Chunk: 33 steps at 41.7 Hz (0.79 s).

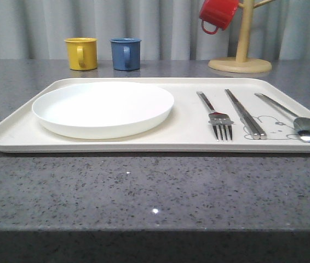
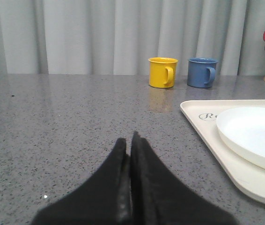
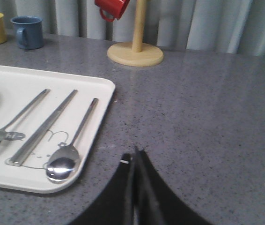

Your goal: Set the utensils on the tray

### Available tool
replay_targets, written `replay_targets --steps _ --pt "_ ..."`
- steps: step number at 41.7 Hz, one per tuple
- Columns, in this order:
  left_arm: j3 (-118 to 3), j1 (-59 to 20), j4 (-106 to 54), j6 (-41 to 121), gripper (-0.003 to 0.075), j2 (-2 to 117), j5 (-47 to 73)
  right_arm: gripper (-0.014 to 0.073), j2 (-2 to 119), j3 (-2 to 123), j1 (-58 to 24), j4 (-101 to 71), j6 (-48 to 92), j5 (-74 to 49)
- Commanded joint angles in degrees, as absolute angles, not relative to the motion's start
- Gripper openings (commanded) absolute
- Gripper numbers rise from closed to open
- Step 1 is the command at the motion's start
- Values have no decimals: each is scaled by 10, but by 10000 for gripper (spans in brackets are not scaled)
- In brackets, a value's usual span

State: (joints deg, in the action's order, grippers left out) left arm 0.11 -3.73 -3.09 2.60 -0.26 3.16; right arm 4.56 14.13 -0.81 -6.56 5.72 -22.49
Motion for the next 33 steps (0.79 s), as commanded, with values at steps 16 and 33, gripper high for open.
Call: replay_targets --steps 16,33 --pt "12 -36 -35 23 -20 -14 -16 -67 -16 -16 16 -64 57 -13" --pt "12 -36 -35 23 -20 -14 -16 -67 -16 -16 16 -64 57 -3"
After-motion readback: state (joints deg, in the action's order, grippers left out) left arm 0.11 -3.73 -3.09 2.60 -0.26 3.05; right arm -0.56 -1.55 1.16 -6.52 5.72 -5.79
